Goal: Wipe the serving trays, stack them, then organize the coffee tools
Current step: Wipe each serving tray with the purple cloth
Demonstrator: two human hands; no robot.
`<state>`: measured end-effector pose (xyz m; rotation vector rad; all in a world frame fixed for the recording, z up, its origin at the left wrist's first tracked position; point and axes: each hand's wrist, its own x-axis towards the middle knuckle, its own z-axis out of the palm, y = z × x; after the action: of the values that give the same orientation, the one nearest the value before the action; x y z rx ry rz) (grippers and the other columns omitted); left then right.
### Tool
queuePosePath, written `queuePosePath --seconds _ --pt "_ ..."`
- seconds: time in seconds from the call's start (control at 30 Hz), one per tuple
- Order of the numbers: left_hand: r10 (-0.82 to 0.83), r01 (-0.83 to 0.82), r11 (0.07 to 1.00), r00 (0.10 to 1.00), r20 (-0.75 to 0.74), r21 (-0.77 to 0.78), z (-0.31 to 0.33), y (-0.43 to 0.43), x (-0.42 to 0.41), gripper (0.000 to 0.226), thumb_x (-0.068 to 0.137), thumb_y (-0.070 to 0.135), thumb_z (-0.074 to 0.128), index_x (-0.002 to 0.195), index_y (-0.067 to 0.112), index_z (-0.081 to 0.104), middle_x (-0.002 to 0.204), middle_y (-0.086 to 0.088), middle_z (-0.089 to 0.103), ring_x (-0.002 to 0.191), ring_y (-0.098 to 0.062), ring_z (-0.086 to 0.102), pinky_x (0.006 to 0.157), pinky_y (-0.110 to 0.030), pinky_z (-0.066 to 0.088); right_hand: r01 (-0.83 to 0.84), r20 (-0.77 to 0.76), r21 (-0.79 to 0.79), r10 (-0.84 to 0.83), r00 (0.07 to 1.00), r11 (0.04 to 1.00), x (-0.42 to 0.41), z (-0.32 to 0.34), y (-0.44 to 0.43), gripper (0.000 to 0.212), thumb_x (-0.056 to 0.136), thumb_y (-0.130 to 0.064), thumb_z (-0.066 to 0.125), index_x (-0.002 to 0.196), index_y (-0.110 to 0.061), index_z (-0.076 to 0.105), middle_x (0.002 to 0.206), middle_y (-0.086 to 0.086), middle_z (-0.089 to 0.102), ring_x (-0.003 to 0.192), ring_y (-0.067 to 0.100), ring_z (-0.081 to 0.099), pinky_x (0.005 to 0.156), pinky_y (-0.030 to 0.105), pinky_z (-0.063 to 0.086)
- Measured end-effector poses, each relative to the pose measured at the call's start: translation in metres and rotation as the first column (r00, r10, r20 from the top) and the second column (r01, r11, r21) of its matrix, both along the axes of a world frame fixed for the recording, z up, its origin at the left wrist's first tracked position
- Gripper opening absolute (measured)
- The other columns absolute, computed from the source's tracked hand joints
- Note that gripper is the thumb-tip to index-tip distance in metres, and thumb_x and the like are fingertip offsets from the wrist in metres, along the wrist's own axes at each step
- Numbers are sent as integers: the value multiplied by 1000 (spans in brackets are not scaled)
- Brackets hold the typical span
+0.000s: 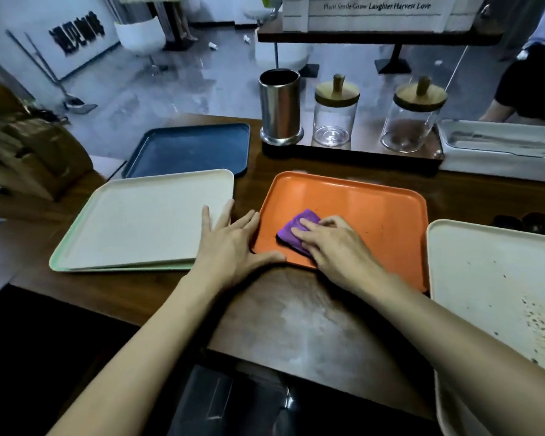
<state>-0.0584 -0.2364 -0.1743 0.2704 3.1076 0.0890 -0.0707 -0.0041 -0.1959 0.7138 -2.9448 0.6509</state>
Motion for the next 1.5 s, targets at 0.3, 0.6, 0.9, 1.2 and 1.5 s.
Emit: queuePosePath --seconds 0.3,0.6,0.9,1.2,1.5 --pt "-51 47 987 998 26 151 0 -8 -7 109 66 98 35 155 36 32 158 19 41 158 -21 4 121 -62 -8 35 -21 66 -33 999 997 -70 5 -20 36 100 -32 54 135 -40 61 142 -16 57 120 24 46 104 33 39" --pt "-22 9 982 997 70 191 0 -6 -9 95 72 89 51 148 32 41 155 22 42 158 -17 1 121 -64 -6 65 -52 9 -65 997 998 -104 2 -43 30 98 -29 59 125 -36 69 135 -5 64 111 28 49 101 39 42" --pt "41 -40 997 999 -8 66 -3 -3 0 117 64 100 23 152 25 39 158 11 43 158 -24 3 122 -62 -6 -329 80 60 324 943 942 -46 6 -35 36 102 -27 47 132 -42 63 148 -16 51 119 23 42 108 34 38" --pt "68 -63 997 991 117 -48 13 3 1 118 64 98 23 162 31 21 169 9 20 158 -25 -8 121 -64 -9 -382 113 66 373 921 922 -26 13 -23 36 104 -37 46 137 -49 56 151 -22 45 122 17 39 102 17 31" --pt "42 -34 997 991 128 -66 11 -2 0 115 69 97 24 162 30 19 169 8 21 158 -29 -7 120 -67 -8 -300 104 57 293 950 952 -11 9 25 36 102 -36 49 132 -54 56 140 -35 45 115 -2 31 94 5 27"
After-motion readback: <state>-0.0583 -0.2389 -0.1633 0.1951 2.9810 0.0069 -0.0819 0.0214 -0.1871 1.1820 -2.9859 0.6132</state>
